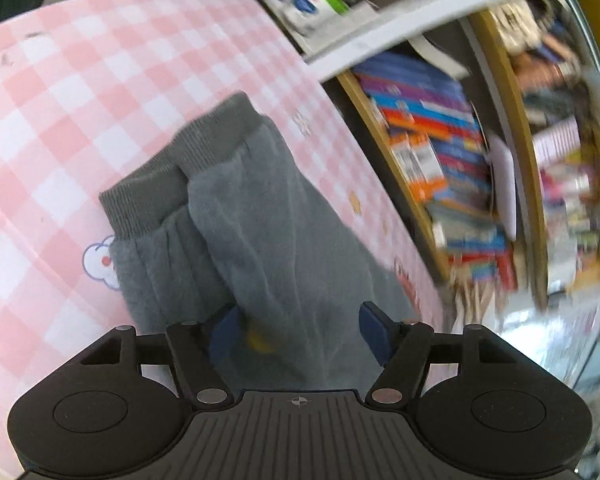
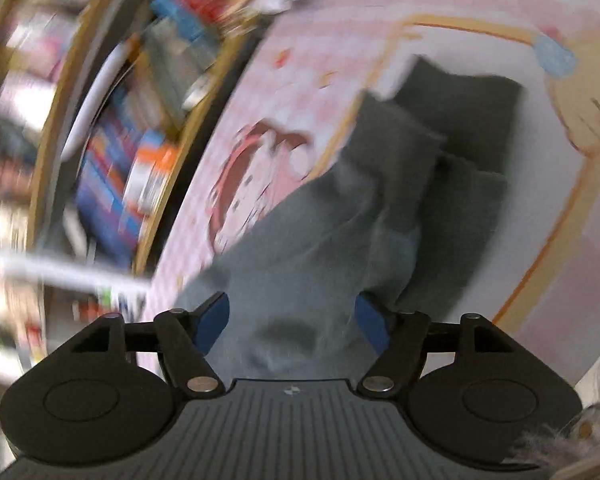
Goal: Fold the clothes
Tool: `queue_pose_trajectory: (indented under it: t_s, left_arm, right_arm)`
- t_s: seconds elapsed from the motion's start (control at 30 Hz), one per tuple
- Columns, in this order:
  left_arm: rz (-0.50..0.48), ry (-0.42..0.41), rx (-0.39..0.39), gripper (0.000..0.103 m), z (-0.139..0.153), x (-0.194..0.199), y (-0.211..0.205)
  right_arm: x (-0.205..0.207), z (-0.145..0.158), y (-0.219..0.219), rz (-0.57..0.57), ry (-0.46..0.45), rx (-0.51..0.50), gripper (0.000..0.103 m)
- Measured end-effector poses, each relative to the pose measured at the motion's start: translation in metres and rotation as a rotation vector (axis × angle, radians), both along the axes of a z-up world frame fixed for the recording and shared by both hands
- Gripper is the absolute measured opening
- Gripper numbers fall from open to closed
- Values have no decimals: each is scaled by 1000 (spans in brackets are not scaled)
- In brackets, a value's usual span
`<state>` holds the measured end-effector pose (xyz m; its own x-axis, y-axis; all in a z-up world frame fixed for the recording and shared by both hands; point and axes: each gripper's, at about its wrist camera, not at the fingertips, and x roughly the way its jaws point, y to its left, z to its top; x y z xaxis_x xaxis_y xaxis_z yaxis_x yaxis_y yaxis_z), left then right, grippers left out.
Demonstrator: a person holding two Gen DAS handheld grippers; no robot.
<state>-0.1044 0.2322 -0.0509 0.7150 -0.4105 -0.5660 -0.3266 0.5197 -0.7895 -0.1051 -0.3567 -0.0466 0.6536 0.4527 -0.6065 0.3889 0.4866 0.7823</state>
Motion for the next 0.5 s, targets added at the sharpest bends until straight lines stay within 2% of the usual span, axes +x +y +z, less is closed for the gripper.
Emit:
queue_pose_trajectory:
  t_s: [0.03, 0.1, 0.13, 0.17, 0.2, 0.27, 0.3, 0.43, 0.47, 0.5]
  left_arm:
    - [26, 10, -20, 67, -2, 2, 1]
    - [48, 24, -31, 67, -5, 6, 1]
    - [49, 30, -23, 67, -7, 7, 0]
    - [49, 37, -13, 67, -9, 9, 0]
    - [49, 43, -5, 67, -11, 10, -1]
    - [58, 53, -3, 67, -16, 13, -2]
    - [64, 55, -3, 67, -18, 14, -2]
    - [76, 60, 12, 67, -19, 14, 1]
    - [78, 64, 15, 67, -20, 14, 2]
    - [81, 67, 17, 67, -21, 14, 2]
  right_arm:
    - [1, -5, -5, -53, 28, 38, 65]
    - [4, -13, -12, -140, 102, 81, 47]
    - [7, -15, -13, -161, 142, 77, 34]
    - [11, -15, -13, -168, 174, 60, 20]
    - [15, -14, -13, -166, 194, 36, 15]
    - [25, 0, -10, -129, 170, -37, 3]
    - [27, 17, -7, -106, 92, -89, 2]
    - [18, 105, 0, -43, -401, -316, 1]
    - [14, 116, -5, -52, -453, -330, 1]
    - [14, 118, -11, -65, -440, -332, 1]
